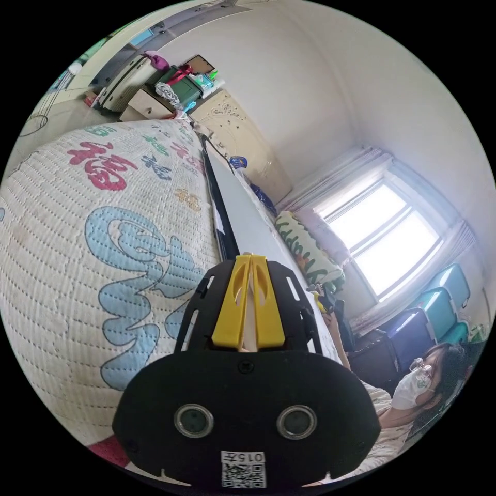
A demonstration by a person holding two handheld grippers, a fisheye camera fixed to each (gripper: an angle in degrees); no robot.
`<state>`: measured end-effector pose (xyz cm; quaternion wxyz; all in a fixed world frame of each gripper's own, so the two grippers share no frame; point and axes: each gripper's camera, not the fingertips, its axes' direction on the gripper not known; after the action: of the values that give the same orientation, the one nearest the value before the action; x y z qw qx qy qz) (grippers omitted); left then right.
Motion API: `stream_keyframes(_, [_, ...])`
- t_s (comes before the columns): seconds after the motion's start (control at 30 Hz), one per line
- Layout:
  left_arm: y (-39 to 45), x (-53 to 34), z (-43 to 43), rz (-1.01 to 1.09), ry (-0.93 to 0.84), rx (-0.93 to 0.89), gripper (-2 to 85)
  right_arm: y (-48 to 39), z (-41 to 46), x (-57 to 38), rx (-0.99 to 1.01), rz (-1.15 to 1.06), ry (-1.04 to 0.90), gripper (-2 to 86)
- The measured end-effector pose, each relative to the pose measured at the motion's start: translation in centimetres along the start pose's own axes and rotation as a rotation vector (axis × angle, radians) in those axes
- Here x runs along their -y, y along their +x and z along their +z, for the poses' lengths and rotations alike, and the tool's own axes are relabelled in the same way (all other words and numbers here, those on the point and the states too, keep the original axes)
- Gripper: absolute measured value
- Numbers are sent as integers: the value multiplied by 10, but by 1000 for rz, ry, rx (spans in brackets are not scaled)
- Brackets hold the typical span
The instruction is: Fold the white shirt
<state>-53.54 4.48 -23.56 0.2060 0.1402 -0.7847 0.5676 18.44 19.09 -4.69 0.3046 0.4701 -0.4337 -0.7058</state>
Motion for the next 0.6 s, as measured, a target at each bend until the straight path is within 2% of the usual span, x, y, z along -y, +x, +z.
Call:
stream_keyframes(0.2, [44,36,29,43,13,54,-4,4,20,14,-203,-104,84,49])
stream_keyframes(0.3, [60,55,55,115,7,98,-4,31,47,28,-259,-86,95,53])
stream_keyframes(0.4, [47,53,90,84,-54,169,-5,79,82,20,-282,-36,36,63])
stream_keyframes(0.47, [41,53,93,53,-60,127,-7,102,70,3,-183,-7,117,68])
stream_keyframes(0.53, [44,53,90,67,-38,98,-7,125,34,-35,-94,-19,331,70])
stream_keyframes(0.6, [48,55,93,77,-50,100,-7,126,9,-63,-137,-60,455,70])
